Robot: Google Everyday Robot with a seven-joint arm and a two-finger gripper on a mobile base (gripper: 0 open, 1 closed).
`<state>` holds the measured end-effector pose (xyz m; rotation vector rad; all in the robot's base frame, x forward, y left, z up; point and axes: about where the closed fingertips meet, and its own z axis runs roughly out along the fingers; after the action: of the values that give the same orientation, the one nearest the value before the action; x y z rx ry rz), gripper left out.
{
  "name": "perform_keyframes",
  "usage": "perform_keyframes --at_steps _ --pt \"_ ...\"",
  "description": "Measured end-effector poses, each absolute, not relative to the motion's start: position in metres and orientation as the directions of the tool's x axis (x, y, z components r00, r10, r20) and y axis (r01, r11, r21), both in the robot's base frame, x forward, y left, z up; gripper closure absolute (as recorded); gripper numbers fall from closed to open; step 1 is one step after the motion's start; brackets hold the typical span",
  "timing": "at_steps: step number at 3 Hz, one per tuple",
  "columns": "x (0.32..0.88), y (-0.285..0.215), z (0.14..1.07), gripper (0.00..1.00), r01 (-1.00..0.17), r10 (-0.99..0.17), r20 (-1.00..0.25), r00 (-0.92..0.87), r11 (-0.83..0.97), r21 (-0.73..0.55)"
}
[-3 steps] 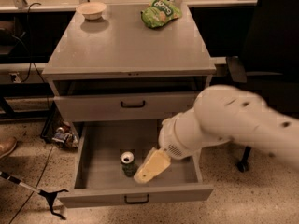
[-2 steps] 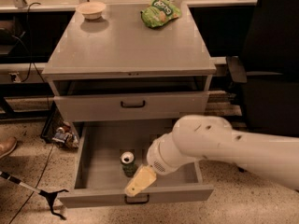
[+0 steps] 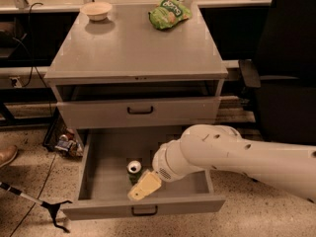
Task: Pick green can from middle drawer and place on counter
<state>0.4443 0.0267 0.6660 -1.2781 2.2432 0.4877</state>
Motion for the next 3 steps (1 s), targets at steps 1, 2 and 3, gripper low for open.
perform_keyframes --at_steps 1,2,3 --pt "0.457 0.029 0.653 0.0 -0.866 -0.67 -0.621 -0.407 0.5 0.028" --pt "0.502 0.043 0.597 0.0 -0.865 -0.62 -0.705 -0.343 0.501 -0.02" --pt "0.537 0.058 0.559 0.0 -0.856 -0.565 -0.765 -0.309 0.515 -0.034"
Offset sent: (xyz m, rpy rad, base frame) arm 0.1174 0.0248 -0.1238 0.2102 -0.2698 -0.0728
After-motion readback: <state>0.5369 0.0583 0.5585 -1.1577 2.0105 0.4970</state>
